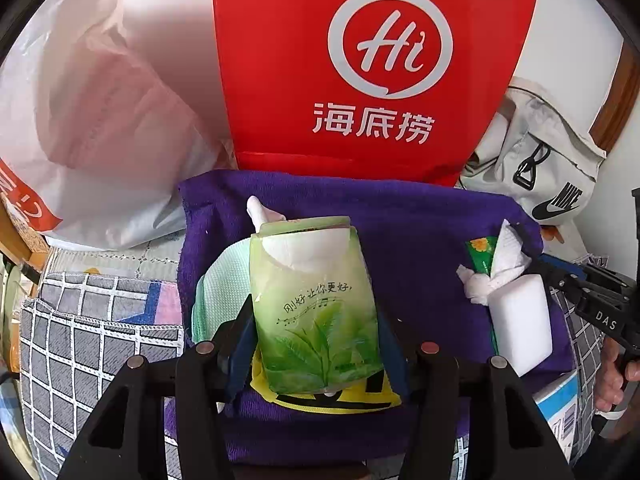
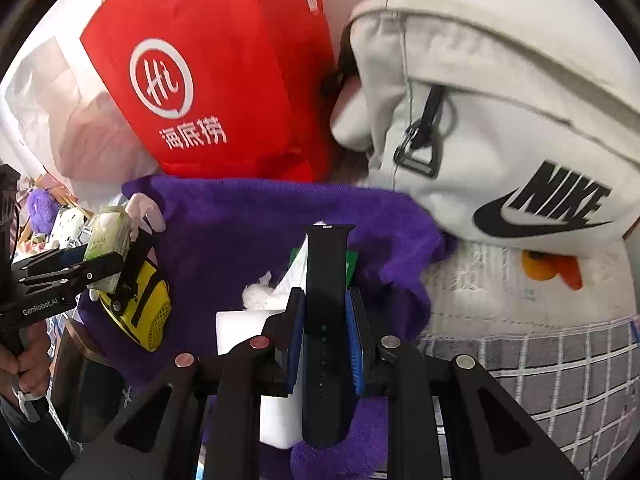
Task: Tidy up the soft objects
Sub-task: 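Carry the tissue pack with the left gripper while the right gripper carries the strap to the towel, then open the right gripper over the towel while the left gripper releases the tissue pack there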
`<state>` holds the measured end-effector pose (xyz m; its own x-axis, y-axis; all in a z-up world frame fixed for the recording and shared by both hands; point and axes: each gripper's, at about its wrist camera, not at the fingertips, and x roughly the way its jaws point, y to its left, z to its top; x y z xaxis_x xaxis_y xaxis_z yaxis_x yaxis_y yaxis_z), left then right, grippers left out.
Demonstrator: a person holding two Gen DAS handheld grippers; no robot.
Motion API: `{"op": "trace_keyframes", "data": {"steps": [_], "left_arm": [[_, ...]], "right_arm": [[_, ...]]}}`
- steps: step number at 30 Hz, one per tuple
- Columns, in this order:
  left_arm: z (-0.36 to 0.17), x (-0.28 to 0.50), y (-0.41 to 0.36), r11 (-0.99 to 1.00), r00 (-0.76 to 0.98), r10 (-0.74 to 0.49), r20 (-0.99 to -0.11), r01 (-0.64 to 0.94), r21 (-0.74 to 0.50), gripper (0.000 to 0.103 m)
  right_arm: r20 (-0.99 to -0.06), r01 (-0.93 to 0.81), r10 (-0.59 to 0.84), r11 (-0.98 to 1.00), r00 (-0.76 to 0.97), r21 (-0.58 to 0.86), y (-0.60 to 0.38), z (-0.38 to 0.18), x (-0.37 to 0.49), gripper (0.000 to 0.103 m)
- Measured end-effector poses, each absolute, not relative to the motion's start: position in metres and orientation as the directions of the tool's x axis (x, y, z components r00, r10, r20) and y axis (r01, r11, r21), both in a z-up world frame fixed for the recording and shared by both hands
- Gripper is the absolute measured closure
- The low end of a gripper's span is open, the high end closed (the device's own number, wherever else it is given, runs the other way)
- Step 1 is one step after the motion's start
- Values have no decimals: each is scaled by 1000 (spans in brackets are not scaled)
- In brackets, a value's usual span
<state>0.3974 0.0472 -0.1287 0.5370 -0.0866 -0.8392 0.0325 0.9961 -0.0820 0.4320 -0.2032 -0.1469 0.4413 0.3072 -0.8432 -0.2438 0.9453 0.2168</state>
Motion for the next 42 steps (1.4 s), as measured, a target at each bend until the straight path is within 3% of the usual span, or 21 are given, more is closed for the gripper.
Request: {"op": "trace_keyframes", "data": {"steps": [8,13,17,20,24,35,42], "left_arm": [[-135,401,47,997,528,-80,-845,33,-73,48],[-138,405,46,994,502,-108,-858,35,-105,32],[-136,405,46,995,500,-99,-860,23,-101,32],[-129,401,45,995,510,-93,-855,18,-97,32],[-113,392,45,997,535,-72,-842,15,-76,32],[-66,341,43,998,604,-33,-796,-20,-57,32],[-52,286,47,996,619,-56,-784,-22,-88,32]], "right_arm": [[-851,-244,318,942,418,232,-204,-153,434,82],[-848,-247,339,935,408,255,-205,-155,436,81],[-837,-246,353,931,419,270,-207,-149,435,66],[-831,-260,347,932,435,253,-205,-142,432,63],[-813,-273,341,933,472,233,-201,-126,425,51],[-761,-352,327,926,560,139,-178,-64,362,47],[-765,-337,355,922,537,192,-179,-56,302,47]]}}
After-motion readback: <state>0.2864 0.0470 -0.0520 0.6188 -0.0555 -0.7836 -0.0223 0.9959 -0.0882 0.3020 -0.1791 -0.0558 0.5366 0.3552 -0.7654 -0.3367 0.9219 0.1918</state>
